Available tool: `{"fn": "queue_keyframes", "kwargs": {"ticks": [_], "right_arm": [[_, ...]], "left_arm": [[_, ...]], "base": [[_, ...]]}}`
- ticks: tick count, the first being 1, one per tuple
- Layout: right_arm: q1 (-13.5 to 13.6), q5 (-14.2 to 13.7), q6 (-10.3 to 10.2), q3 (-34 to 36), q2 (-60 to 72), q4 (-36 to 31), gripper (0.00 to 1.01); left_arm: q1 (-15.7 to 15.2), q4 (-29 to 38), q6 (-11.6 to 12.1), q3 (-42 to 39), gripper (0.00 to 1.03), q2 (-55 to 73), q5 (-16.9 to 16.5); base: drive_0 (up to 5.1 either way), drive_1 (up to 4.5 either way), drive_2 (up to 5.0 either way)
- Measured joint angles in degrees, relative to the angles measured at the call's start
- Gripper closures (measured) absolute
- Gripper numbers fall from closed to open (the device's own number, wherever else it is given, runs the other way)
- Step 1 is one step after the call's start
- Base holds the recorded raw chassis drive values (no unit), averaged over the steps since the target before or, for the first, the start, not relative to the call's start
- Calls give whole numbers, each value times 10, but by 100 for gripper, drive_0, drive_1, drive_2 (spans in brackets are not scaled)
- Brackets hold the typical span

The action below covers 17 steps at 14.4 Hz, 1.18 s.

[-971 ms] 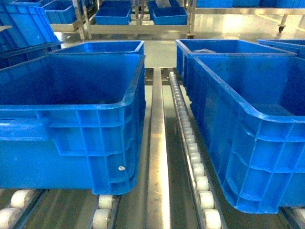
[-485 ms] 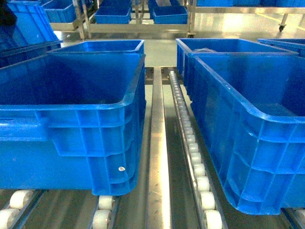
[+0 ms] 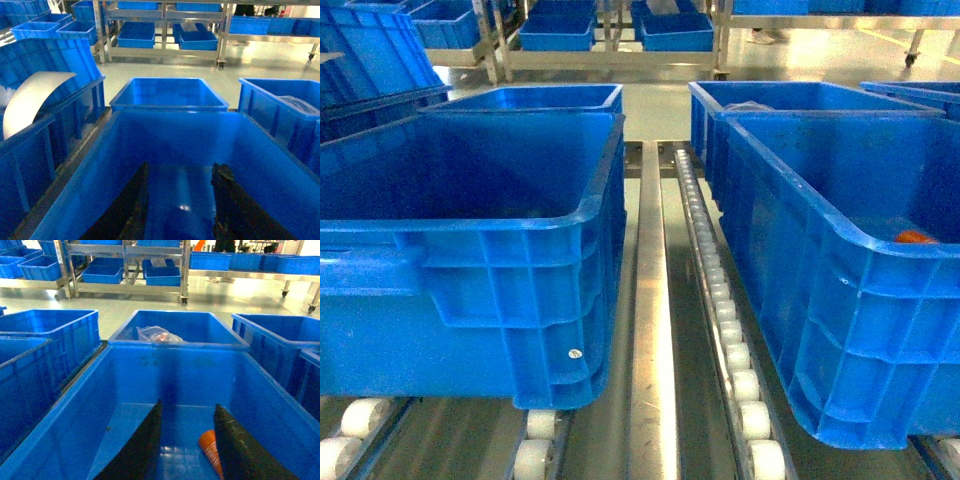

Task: Sort blue parts and orange caps into right shelf containers

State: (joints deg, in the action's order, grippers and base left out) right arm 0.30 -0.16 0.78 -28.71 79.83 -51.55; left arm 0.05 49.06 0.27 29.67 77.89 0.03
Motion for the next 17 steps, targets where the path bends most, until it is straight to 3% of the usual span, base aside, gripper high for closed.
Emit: {"fn": "queue_keyframes", "kwargs": {"ticks": [2,3,10,12,13,17], "right_arm": [[0,0,0,74,-54,-11,90],[0,0,-1,104,-83,-12,98],[0,0,-2,229,-271,53,98],[0,0,-2,259,-297,38,98],[0,0,-2,273,-316,70,98],[0,0,-2,279,-448,176,98]], "left_arm": [[0,12,0,-77,93,-49,0],[0,16,-2,-108,101,-78,0],[0,-43,-2,-236,101,-264,0],[0,-76,-2,-255,101,-315,0],[0,-39,-2,-275,101,-315,0],[0,-151,-2,-290,101,-433,0]], "base": [[0,0,0],[0,0,0],[0,0,0],[0,0,0],[0,0,0],[0,0,0]]}}
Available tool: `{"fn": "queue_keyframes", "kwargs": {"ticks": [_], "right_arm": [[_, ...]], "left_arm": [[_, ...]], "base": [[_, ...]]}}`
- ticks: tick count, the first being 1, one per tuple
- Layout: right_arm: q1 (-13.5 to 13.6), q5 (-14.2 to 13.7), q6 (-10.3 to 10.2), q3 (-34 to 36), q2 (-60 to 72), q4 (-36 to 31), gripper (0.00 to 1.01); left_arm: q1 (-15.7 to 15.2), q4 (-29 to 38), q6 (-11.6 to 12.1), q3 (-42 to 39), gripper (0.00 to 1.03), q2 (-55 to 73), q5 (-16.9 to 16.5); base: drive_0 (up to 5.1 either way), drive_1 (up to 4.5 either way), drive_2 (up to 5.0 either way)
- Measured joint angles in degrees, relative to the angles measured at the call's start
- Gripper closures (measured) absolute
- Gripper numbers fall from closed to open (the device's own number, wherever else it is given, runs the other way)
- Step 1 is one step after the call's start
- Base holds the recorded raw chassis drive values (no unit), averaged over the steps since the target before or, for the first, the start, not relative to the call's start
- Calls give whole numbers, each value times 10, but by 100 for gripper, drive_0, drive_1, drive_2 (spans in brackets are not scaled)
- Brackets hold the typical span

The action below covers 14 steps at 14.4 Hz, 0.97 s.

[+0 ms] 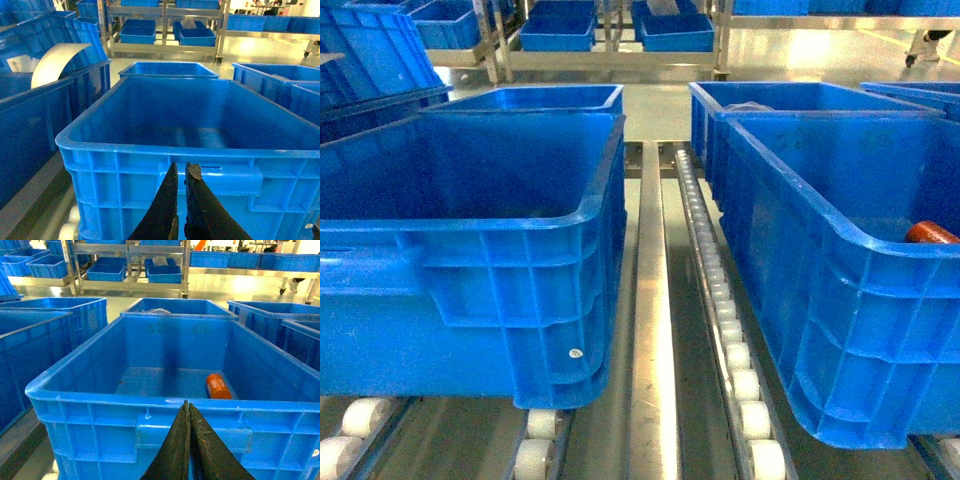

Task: Sort blue parts and orange caps into right shelf containers

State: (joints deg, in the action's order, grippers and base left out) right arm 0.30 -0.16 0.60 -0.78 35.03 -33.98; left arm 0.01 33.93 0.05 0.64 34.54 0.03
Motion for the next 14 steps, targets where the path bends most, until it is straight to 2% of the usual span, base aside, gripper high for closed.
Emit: {"fn": "queue_keyframes", "kwargs": {"ticks": [2,8,14], "right_arm": [[0,0,0,0,-57,50,98],[0,0,0,0,-102,94,98],[0,0,0,0,-203,190,98]], "left_arm": [[0,-52,0,0,101,-52,0],[0,-94,0,0,101,-99,0],[0,-192,0,0,101,-198,0]], "base": [[0,0,0],[0,0,0],[0,0,0]]}}
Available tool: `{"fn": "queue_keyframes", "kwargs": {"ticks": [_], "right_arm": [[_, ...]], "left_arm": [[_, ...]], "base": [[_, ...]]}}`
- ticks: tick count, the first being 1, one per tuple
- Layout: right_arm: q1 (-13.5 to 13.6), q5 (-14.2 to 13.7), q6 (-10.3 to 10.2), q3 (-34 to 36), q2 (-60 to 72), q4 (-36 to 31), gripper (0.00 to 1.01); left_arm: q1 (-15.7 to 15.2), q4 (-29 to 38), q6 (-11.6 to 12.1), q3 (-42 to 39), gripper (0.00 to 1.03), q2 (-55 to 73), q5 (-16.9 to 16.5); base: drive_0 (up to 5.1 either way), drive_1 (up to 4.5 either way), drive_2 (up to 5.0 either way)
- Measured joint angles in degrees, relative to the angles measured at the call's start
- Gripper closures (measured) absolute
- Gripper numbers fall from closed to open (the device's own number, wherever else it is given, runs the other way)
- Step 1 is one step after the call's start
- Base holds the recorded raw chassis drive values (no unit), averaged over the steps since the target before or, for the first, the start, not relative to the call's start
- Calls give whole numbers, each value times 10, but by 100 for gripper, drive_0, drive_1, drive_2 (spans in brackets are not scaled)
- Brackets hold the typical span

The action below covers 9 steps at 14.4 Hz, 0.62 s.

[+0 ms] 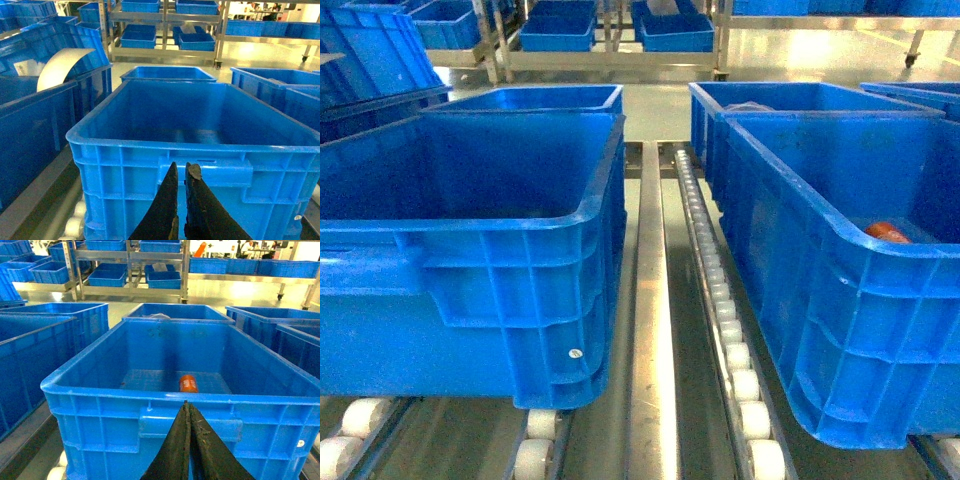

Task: Sort blue parts and orange caps into right shelf containers

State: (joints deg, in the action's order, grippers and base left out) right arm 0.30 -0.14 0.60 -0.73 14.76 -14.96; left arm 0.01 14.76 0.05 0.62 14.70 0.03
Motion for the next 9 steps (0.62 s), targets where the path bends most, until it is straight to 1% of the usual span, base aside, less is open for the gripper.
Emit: {"fn": "queue_keyframes", "kwargs": {"ticks": [1,3,4,5,8,9], "right_arm": [[0,0,0,0,-27,28,98],[0,0,0,0,-49,51,98],[0,2,0,0,-99,131,98],[0,2,0,0,-146,148,98],[0,2,-1,0,-145,153,98],[0,2,-1,0,-145,152,86]], "left_arm": [[0,-28,0,0,101,-28,0],[0,-48,0,0,101,-49,0],[0,-127,0,0,101,-101,0],[0,-142,0,0,101,-141,-1],[0,-151,0,0,101,-141,0],[0,-151,0,0,90,-141,0]], "base": [[0,0,0],[0,0,0],[0,0,0],[0,0,0],[0,0,0],[0,0,0]]}}
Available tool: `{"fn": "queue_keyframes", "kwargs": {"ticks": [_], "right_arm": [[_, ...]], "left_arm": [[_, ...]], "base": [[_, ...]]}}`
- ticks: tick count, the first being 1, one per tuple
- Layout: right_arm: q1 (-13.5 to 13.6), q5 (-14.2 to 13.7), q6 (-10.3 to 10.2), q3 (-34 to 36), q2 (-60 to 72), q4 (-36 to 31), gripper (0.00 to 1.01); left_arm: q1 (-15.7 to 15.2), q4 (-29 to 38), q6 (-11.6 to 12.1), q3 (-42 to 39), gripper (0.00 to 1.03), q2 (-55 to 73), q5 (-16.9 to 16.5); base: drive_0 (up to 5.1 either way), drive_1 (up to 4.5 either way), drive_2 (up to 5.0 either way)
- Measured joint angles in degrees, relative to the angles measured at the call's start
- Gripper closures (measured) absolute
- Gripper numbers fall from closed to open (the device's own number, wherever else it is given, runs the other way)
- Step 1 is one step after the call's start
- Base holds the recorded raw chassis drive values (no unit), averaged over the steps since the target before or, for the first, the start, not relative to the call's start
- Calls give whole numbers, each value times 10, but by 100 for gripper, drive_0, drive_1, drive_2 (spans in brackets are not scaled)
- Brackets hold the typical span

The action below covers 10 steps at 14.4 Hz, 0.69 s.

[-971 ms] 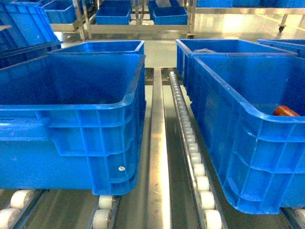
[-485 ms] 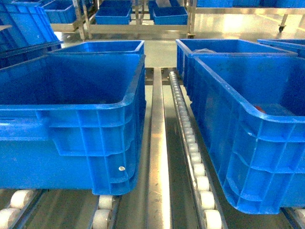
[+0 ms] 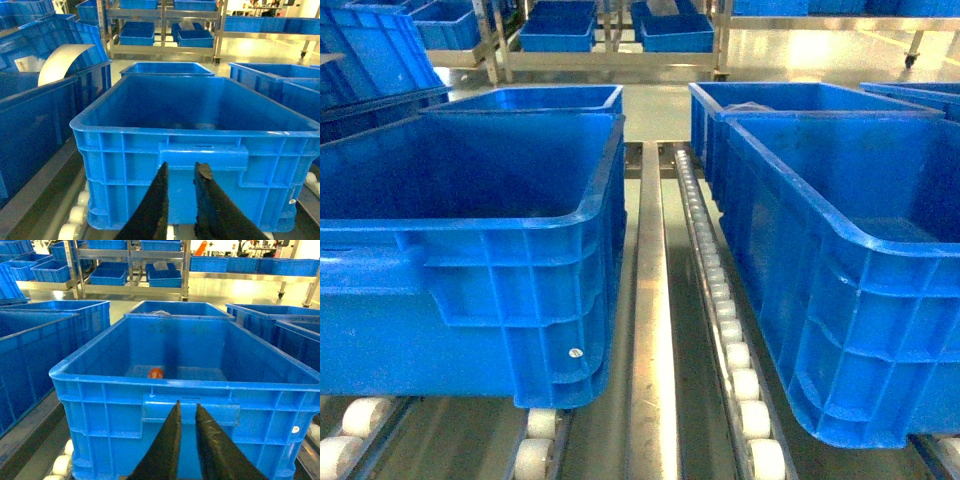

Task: Sort blue parts and orange caps into right shelf containers

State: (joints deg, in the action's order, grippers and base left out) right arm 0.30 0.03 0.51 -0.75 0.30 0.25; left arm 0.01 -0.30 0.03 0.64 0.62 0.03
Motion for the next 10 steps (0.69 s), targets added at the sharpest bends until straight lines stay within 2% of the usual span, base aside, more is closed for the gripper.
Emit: {"fn": "queue_keyframes", "kwargs": {"ticks": [1,4,8,10], "right_arm": [[0,0,0,0,0,0,73],[0,0,0,0,0,0,45],[0,0,-1,0,0,0,1],[0,0,-1,0,0,0,3]], "left_arm": [[0,0,0,0,77,0,0],[0,0,0,0,51,0,0],[0,0,0,0,3,0,0],[0,0,0,0,5,0,0]], "base": [[0,0,0],[0,0,0],[0,0,0],[0,0,0]]}}
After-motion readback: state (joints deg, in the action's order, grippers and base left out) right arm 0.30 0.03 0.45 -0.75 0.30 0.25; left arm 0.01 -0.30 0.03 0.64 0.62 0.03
